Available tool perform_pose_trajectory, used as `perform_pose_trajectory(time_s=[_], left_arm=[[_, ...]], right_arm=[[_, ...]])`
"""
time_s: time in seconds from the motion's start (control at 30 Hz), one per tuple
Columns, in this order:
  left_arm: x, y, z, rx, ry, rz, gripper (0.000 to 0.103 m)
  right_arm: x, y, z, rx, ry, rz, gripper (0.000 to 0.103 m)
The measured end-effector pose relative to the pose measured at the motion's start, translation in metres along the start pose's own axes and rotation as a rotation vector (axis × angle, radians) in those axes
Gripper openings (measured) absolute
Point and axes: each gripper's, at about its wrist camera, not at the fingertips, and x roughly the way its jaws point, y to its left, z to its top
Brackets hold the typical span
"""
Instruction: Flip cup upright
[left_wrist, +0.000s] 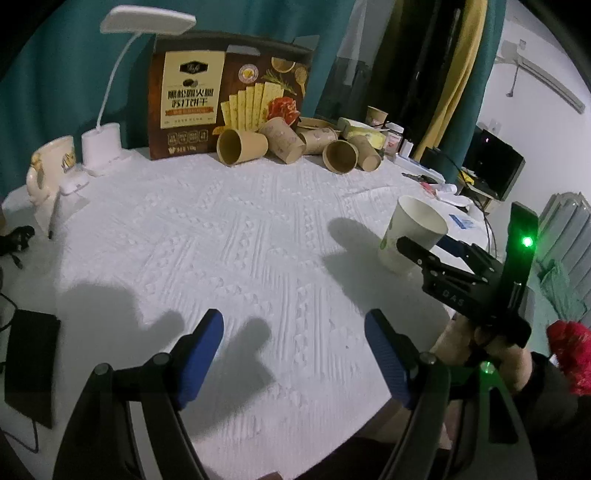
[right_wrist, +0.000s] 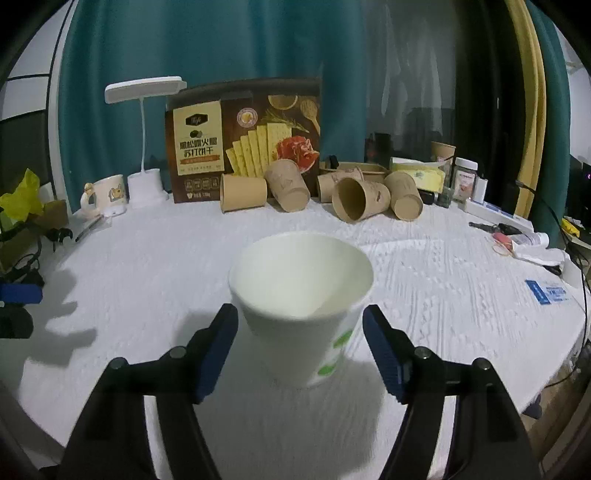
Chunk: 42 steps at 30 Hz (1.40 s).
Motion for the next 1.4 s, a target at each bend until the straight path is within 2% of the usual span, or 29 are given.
perform_pose_trajectory(time_s=[0.13, 0.3, 0.63, 0.8, 1.1, 1.4], left_arm=[[-0.009, -0.008, -0.007, 0.038, -0.04, 0.021, 0.079], [-0.018, -0.019, -0.012, 0.077, -0.084, 0.041, 0.086], [-0.028, -0.041, -0.025, 0.159, -0.104, 0.077, 0.088], [-0.035, -0.053, -0.029, 0.172, -0.129, 0.053, 0.089], [-0.053, -0.071, -0.017, 0.185, -0.195, -0.014, 0.09], [-0.071, -0.09, 0.002, 0.226, -0.268, -0.01, 0.09]], right_arm=[[-0.01, 0.0, -0.006, 0.015, 0.018, -0.007, 0.069], [-0.027, -0.005, -0.017, 0.052, 0.049, -0.026, 0.069], [-0.072, -0.023, -0.039, 0.123, 0.098, -0.062, 0.069], [-0.097, -0.037, -0.046, 0.162, 0.115, -0.087, 0.069], [-0.147, -0.059, -0.037, 0.207, 0.066, -0.144, 0.069], [-0.193, -0.066, -0.009, 0.209, -0.027, -0.163, 0.071]])
